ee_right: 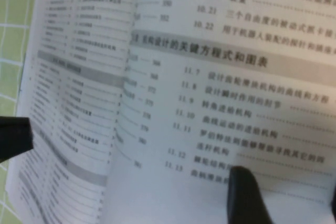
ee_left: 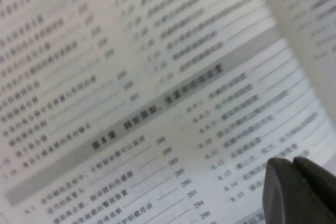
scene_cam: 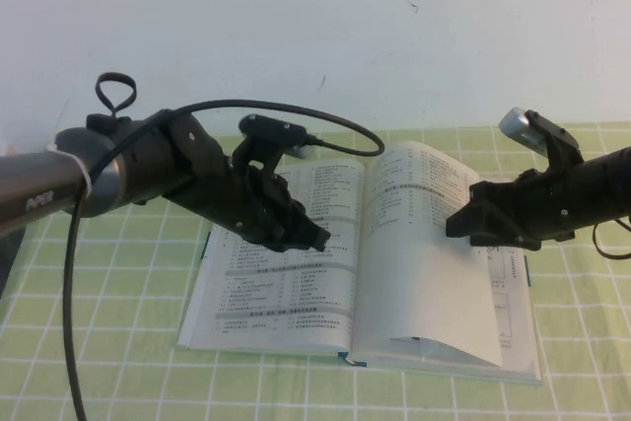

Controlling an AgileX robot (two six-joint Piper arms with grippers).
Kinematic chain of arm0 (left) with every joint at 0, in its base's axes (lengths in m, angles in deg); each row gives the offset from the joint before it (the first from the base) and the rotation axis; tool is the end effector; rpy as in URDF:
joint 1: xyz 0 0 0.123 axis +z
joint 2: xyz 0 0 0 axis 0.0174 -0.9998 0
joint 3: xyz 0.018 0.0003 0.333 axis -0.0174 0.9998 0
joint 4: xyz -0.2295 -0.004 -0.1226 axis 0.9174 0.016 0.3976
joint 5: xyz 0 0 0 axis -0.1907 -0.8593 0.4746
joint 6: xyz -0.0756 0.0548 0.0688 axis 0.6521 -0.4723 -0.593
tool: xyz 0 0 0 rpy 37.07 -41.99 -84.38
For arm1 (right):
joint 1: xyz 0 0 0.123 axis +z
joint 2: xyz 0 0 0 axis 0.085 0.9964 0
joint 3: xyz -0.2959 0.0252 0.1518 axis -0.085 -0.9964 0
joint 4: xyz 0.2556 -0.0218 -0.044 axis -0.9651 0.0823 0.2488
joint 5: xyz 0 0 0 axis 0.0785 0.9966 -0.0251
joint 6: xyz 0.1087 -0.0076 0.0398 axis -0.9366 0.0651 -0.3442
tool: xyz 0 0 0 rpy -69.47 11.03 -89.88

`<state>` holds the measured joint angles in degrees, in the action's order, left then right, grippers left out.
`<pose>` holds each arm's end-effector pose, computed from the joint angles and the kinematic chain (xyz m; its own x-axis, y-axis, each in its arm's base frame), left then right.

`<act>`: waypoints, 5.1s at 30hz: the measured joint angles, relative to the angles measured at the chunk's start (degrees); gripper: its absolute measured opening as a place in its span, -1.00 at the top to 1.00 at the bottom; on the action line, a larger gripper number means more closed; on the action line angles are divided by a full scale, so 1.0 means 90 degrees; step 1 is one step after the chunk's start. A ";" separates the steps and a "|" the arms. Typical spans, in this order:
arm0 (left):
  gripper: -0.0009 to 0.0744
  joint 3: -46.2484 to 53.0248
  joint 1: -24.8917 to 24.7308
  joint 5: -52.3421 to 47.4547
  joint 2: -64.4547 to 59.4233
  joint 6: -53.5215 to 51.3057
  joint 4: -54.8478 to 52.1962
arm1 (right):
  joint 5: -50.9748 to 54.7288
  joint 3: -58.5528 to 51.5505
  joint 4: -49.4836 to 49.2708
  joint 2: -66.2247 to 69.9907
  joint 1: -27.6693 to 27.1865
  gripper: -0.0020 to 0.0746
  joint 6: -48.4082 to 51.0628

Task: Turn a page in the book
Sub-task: Open the closed book

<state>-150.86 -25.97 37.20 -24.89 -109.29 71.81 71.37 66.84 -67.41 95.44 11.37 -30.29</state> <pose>0.3923 -0.2269 0.2135 -0.7172 0.3936 -0.5750 0.6137 0.7477 -0.2537 0.4219 0.1120 0.1587 -0.9245 0.1044 -0.3665 -0.1409 0.7999 0.5834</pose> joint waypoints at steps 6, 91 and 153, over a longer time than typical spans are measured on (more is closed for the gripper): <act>0.99 0.0000 0.0000 0.0000 0.0560 -0.0257 -0.0015 | 0.0000 0.0000 -0.0227 0.0000 0.0000 0.05 0.0239; 0.99 -0.0328 -0.2307 0.0537 -0.0626 0.0322 -0.1070 | 0.1051 0.0000 0.1967 -0.0262 -0.0666 0.95 -0.0218; 0.99 -0.0241 -0.2308 -0.0272 0.0367 -0.0725 -0.0771 | 0.1059 0.0010 0.0026 0.0528 -0.0654 0.95 0.0838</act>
<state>-153.02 -46.74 34.76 -21.59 -115.81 64.87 80.90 66.93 -67.18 100.19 5.48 -22.75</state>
